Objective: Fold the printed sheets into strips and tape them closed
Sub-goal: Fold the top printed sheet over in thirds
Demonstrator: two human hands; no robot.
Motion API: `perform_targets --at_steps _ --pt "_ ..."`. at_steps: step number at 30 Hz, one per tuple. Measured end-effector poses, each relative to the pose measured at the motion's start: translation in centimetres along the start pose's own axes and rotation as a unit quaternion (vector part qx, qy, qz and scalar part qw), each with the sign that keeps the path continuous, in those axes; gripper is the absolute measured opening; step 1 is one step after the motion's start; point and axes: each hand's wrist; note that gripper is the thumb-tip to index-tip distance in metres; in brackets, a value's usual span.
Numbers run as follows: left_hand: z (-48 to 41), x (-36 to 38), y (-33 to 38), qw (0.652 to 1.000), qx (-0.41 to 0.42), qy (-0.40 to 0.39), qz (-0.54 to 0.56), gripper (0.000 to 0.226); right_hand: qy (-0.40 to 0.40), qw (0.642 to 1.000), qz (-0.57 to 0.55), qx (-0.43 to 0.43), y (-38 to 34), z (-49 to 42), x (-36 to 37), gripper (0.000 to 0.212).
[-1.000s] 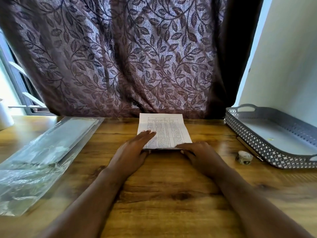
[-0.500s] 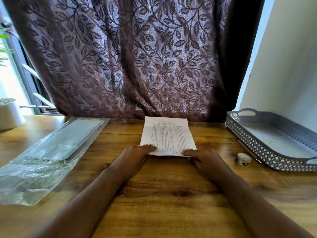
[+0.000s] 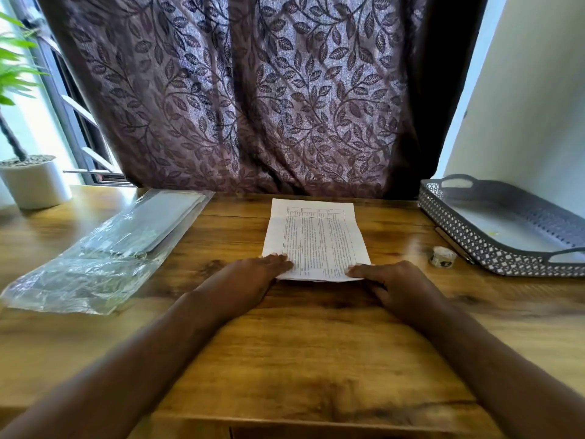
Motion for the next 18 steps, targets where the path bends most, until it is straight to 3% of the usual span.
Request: perform_targets --at_steps 8,13,15,18 --pt "3.3 0.4 1.8 0.995 0.046 0.017 -0.089 0.057 0.037 0.993 0.057 -0.100 -1.9 3.7 -1.1 0.047" --pt "4.1 0.1 2.1 0.991 0.045 -0.044 -0.121 0.058 0.015 0.991 0.045 -0.127 -2.0 4.4 -1.6 0.041" --pt "4.3 -0.4 2.0 0.990 0.033 -0.088 -0.103 0.077 0.033 0.990 0.055 -0.123 -2.0 4.6 -1.7 0.044" --pt "4.6 -1.2 1.7 0.994 0.019 -0.097 -0.045 0.106 0.052 0.991 0.064 -0.102 -1.6 4.5 -1.4 0.070"
Point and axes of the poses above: each hand's wrist, its own z-axis away from the middle knuckle, its own x-axis out of the palm, y = z × x, and after that the axes turned 4 degrees about -y, right-handed
